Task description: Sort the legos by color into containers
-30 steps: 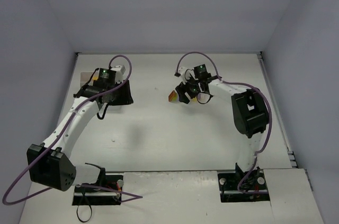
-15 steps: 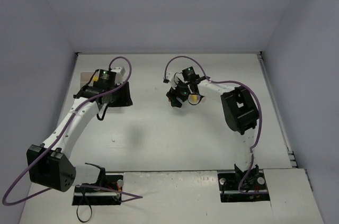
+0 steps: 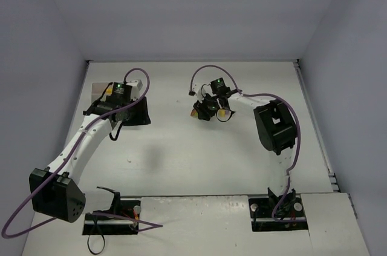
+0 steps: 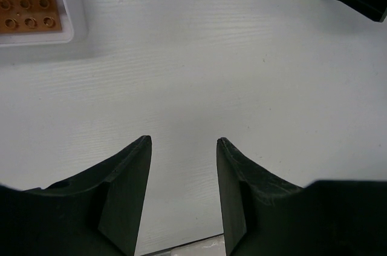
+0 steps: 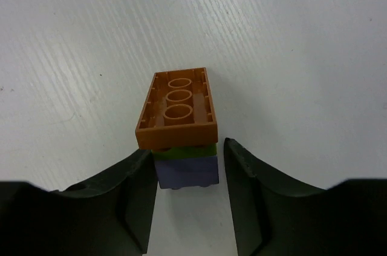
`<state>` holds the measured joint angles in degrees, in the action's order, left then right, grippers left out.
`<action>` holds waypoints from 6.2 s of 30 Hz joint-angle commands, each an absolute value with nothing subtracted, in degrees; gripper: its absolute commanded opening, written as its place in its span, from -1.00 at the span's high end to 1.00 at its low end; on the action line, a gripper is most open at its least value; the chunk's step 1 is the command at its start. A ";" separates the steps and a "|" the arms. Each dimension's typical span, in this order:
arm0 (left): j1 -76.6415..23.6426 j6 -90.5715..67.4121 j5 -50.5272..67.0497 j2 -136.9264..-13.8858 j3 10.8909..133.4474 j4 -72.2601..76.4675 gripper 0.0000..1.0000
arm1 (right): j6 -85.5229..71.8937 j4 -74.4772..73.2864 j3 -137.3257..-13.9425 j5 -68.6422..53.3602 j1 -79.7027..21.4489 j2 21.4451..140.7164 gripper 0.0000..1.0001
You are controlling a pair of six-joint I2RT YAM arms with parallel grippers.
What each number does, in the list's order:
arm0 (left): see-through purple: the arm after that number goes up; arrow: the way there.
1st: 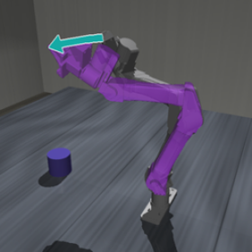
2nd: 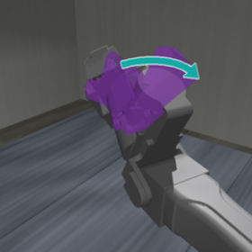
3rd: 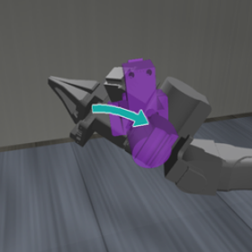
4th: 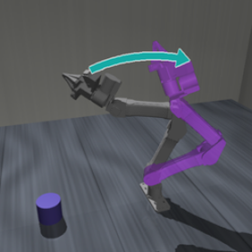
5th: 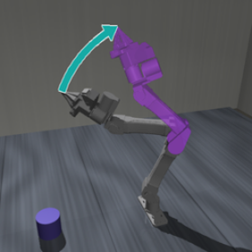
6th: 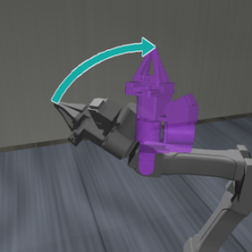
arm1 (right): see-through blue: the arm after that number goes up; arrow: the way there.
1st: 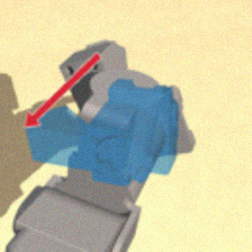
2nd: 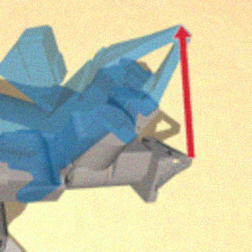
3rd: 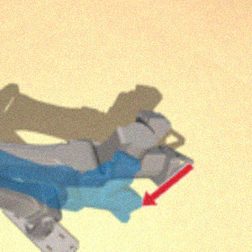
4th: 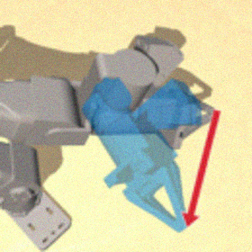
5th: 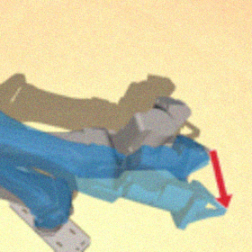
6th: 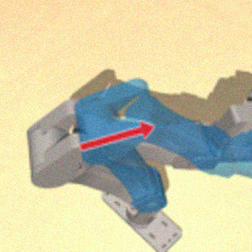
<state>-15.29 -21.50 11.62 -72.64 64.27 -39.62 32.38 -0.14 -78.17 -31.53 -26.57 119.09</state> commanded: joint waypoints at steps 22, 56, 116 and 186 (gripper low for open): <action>-26.80 -21.72 14.16 -69.96 66.71 -26.64 0.08 | 16.35 3.52 -63.90 -37.96 -33.93 91.06 1.00; -38.76 -5.10 14.76 -70.75 61.26 -3.78 0.07 | 5.27 0.26 -62.84 -42.89 -34.63 86.48 1.00; -36.74 -7.46 -3.51 -71.46 55.82 1.14 0.87 | 1.94 0.26 -57.04 -20.50 -34.80 88.67 0.99; -36.04 -21.88 13.88 -66.18 57.74 2.37 0.87 | -4.57 14.77 -61.87 -27.16 -40.43 81.21 -0.25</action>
